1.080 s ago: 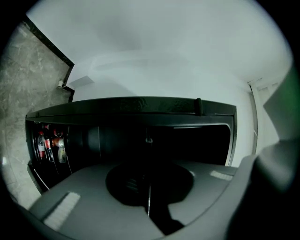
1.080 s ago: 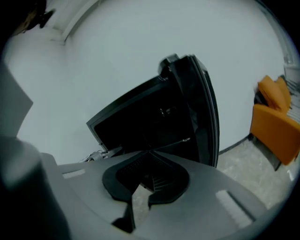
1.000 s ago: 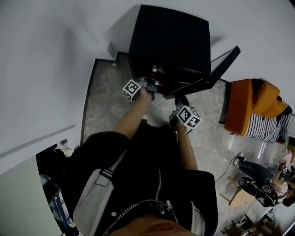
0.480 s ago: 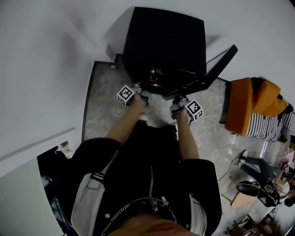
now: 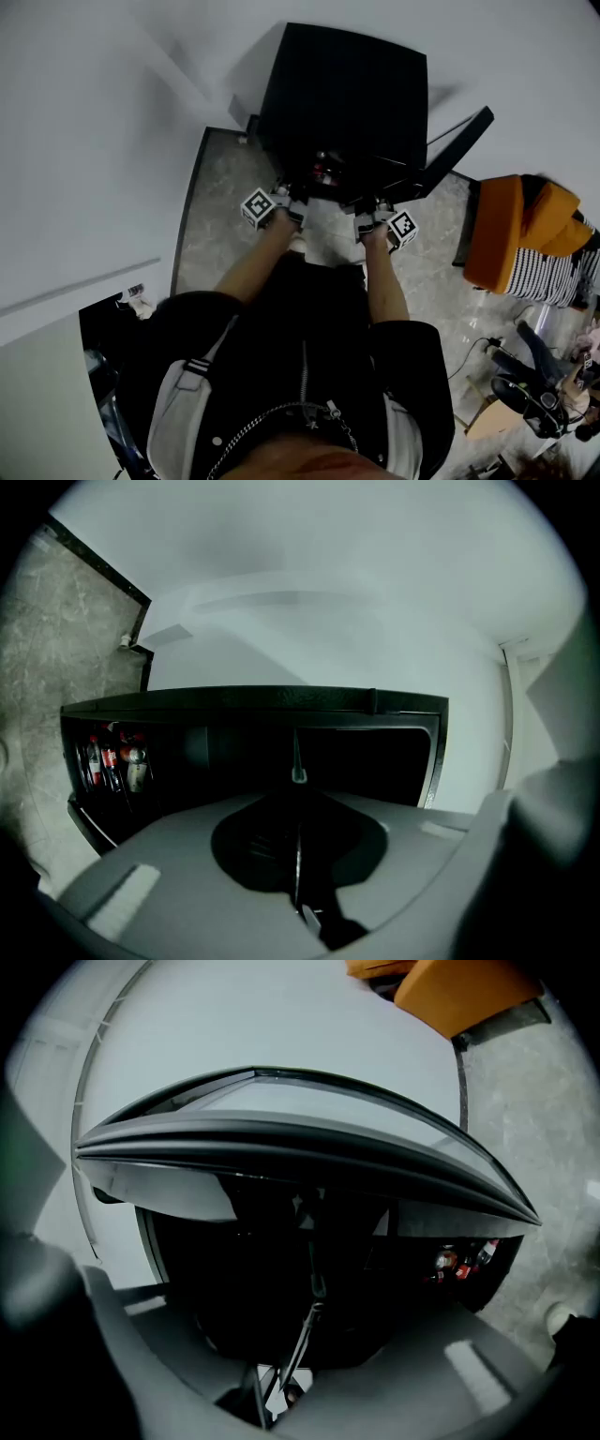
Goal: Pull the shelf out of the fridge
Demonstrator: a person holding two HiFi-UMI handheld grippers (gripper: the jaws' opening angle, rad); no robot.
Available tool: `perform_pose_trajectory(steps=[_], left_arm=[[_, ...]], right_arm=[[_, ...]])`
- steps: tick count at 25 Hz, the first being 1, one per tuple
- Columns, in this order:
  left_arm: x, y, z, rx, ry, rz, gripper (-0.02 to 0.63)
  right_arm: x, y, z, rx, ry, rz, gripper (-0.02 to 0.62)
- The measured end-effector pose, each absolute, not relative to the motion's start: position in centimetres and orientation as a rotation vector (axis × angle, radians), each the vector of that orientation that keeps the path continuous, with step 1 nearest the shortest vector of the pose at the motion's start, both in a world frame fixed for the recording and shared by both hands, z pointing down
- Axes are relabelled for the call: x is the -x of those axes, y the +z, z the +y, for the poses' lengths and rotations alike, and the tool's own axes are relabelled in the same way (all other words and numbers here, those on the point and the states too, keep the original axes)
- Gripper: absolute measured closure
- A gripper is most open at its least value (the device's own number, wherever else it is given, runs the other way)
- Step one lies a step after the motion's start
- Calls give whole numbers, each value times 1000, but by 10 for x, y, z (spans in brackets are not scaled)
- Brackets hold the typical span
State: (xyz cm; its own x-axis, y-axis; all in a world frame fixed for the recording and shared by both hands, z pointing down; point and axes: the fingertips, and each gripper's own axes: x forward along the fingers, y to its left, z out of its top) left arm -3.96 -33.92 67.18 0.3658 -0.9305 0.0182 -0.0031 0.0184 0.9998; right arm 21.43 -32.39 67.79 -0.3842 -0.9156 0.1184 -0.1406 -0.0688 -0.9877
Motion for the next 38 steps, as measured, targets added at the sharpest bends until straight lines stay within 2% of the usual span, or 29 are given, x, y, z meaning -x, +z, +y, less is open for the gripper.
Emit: perform_pose_trajectory(steps=[10, 38], left_arm=[[39, 671, -334, -1339, -916, -914, 583], [49, 661, -289, -1375, -894, -831, 583]], right_arm=[[-209, 684, -326, 1020, -1546, 1513, 575], [-200, 678, -267, 1022, -1499, 1494, 578]])
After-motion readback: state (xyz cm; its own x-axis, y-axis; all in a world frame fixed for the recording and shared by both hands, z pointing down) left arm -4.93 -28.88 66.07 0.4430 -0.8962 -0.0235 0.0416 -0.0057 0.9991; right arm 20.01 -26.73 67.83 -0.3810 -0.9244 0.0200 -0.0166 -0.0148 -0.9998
